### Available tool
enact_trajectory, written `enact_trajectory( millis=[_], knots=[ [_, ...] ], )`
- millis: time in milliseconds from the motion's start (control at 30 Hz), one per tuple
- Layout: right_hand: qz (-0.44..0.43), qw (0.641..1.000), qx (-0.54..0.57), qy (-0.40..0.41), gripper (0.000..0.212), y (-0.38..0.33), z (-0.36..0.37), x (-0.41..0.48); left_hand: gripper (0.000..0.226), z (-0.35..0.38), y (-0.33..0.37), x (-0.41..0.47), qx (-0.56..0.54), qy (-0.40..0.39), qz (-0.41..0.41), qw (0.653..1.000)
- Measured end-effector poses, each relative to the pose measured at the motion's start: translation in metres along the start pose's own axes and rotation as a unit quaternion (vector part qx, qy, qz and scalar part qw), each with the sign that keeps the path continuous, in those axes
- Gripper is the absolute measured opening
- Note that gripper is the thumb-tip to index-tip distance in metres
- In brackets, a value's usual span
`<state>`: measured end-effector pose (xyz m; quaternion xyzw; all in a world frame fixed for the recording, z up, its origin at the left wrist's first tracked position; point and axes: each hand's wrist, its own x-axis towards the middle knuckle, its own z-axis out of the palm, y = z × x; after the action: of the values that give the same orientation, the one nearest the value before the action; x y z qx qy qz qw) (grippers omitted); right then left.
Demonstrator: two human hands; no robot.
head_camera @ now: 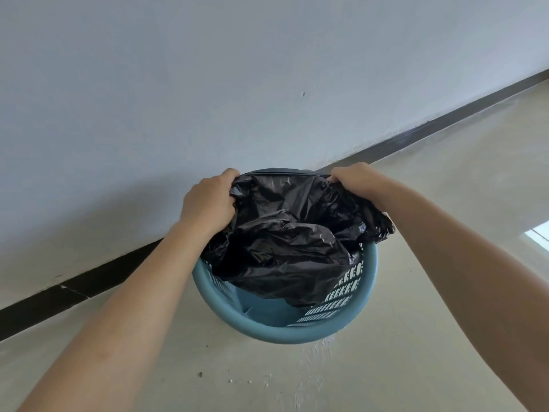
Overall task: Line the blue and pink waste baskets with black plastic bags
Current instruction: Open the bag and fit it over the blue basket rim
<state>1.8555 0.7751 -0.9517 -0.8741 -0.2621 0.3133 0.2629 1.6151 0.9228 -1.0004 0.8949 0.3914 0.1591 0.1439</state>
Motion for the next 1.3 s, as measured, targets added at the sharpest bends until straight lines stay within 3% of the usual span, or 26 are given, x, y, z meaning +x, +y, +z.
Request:
enact_trajectory(
  millis=[100,233,333,400,500,600,667,733,833,900,967,1033,1100,1133,1233,1267,1300],
  knots=[
    [0.046,0.996,0.033,-0.062,0.053,0.015,-0.007,-0.004,0.044,0.001,0.008,0.002,-0.005,-0.058,-0.011,0.998],
    [0.07,0.992,0.011,-0.108,0.061,0.024,0.0,-0.017,0.037,0.002,0.013,0.005,-0.038,-0.151,-0.048,0.987],
    [0.076,0.987,-0.029,-0.139,0.08,0.018,0.003,-0.028,0.034,0.003,0.014,0.004,-0.044,-0.149,-0.059,0.986],
    [0.067,0.99,-0.062,-0.111,0.095,0.016,0.002,-0.031,0.033,0.003,0.017,0.0,-0.026,-0.137,-0.057,0.989],
    [0.073,0.99,-0.064,-0.106,0.096,0.013,0.002,-0.038,0.029,-0.001,0.017,-0.004,-0.017,-0.161,-0.065,0.985],
    [0.109,0.973,-0.055,-0.198,0.09,0.021,0.002,-0.044,0.016,-0.007,0.014,-0.008,-0.03,-0.203,-0.073,0.976],
    [0.112,0.968,-0.05,-0.22,0.095,0.032,0.005,-0.045,0.012,-0.007,0.014,-0.015,-0.028,-0.19,-0.076,0.978],
    [0.059,0.983,-0.096,-0.142,0.092,0.04,0.008,-0.045,0.011,-0.008,0.014,-0.021,-0.006,-0.147,-0.093,0.985],
    [-0.088,0.987,-0.136,0.022,0.048,0.05,0.008,-0.044,0.009,-0.011,0.01,-0.023,-0.008,-0.077,-0.14,0.987],
    [-0.101,0.991,-0.079,0.032,0.04,0.053,0.007,-0.048,0.017,-0.016,0.005,-0.021,-0.021,-0.038,-0.169,0.985],
    [-0.068,0.997,-0.025,0.013,0.044,0.058,0.012,-0.052,0.032,-0.024,0.003,-0.022,-0.005,-0.048,-0.177,0.983],
    [-0.055,0.998,-0.012,0.031,0.042,0.063,0.021,-0.055,0.05,-0.034,0.009,-0.026,0.107,-0.044,-0.138,0.984],
    [-0.062,0.995,-0.007,0.081,0.04,0.065,0.028,-0.055,0.068,-0.041,0.024,-0.034,0.165,0.031,-0.036,0.985],
    [-0.064,0.993,-0.003,0.102,0.04,0.066,0.03,-0.055,0.076,-0.044,0.034,-0.041,0.135,0.026,0.016,0.99],
    [-0.057,0.988,0.012,0.143,0.04,0.065,0.035,-0.057,0.094,-0.043,0.056,-0.066,-0.004,-0.145,0.054,0.988],
    [-0.053,0.987,0.011,0.15,0.038,0.064,0.037,-0.059,0.088,-0.039,0.057,-0.076,0.0,-0.154,0.063,0.986],
    [-0.052,0.986,0.007,0.157,0.035,0.062,0.037,-0.061,0.072,-0.034,0.056,-0.086,0.022,-0.114,0.088,0.989]
  ],
)
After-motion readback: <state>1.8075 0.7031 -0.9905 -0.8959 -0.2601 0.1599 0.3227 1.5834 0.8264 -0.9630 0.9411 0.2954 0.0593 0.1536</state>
